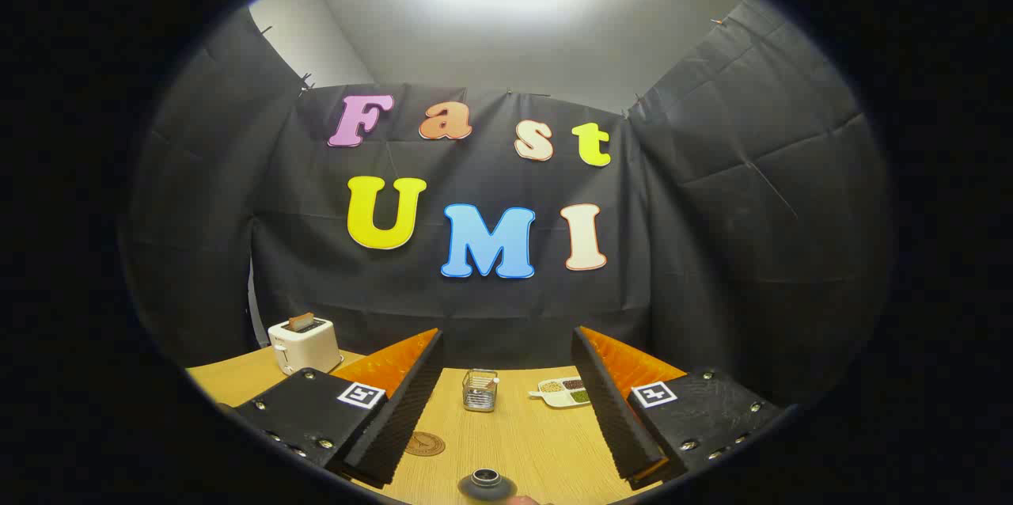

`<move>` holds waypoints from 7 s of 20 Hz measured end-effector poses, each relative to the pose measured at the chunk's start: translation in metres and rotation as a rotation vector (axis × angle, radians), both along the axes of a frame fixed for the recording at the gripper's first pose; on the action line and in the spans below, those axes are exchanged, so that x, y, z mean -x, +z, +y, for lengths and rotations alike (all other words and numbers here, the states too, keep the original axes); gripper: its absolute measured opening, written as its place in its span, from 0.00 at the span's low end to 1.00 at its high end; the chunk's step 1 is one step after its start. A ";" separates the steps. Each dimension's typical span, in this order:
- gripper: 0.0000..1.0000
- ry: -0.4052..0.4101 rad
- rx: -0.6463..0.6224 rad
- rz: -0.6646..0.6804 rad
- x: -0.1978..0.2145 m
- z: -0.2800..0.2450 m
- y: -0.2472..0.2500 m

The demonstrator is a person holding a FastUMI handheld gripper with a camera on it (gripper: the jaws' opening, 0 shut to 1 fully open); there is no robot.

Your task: Take the bottle from table, then pour the juice into the cup, finally place the bottle on the coaster

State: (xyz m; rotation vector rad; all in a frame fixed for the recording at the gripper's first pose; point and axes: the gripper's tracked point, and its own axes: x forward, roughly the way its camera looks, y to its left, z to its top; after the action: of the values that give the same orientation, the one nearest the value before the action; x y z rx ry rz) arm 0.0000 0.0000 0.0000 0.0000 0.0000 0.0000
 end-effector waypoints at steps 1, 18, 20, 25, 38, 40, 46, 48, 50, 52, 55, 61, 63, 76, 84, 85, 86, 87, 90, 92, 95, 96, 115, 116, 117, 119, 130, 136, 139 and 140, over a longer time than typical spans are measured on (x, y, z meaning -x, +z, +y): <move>0.98 0.004 -0.003 0.000 -0.001 0.000 0.000; 0.98 0.020 -0.040 -0.038 -0.003 0.001 0.000; 0.98 0.024 -0.050 -0.038 -0.003 0.002 -0.006; 0.98 0.031 -0.094 -0.028 0.000 -0.001 -0.030; 0.99 0.108 -0.067 0.130 0.010 0.009 -0.115; 0.99 0.119 -0.068 0.160 0.012 0.010 -0.129; 0.99 0.150 -0.040 0.237 0.018 0.016 -0.164; 0.99 0.158 -0.040 0.262 0.020 0.017 -0.175; 0.99 0.160 -0.038 0.292 0.021 0.018 -0.186; 0.99 0.161 -0.032 0.320 0.023 0.017 -0.197; 0.99 0.157 -0.027 0.352 0.025 0.016 -0.211; 0.99 0.160 -0.022 0.413 0.032 0.019 -0.239; 0.99 0.159 -0.020 0.436 0.033 0.019 -0.248; 0.99 0.151 -0.051 0.575 0.047 0.022 -0.297; 0.99 0.144 -0.042 0.630 0.051 0.022 -0.315; 0.99 0.144 -0.040 0.637 0.052 0.023 -0.316; 0.99 0.146 -0.038 0.642 0.052 0.024 -0.318; 0.95 0.150 -0.037 0.643 0.052 0.026 -0.318; 0.81 0.149 -0.021 0.644 0.051 0.026 -0.317; 0.81 0.147 -0.025 0.653 0.050 0.026 -0.317; 0.79 0.140 -0.021 0.670 0.050 0.025 -0.317; 0.76 0.141 -0.020 0.678 0.049 0.026 -0.316; 0.76 0.237 0.386 0.645 0.031 0.059 -0.268; 0.76 0.241 0.408 0.642 0.029 0.061 -0.265; 0.76 0.246 0.432 0.638 0.028 0.064 -0.263; 0.76 0.261 0.485 0.630 0.026 0.070 -0.258; 0.76 0.312 0.768 0.607 0.020 0.102 -0.243; 0.76 0.317 0.872 0.652 0.021 0.112 -0.249; 0.76 0.319 0.934 0.661 0.022 0.116 -0.249; 0.76 0.324 0.952 0.666 0.023 0.118 -0.250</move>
State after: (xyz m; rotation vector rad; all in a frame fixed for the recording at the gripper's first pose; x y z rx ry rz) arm -0.0228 0.1177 -0.2500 -0.9520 0.6659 0.3240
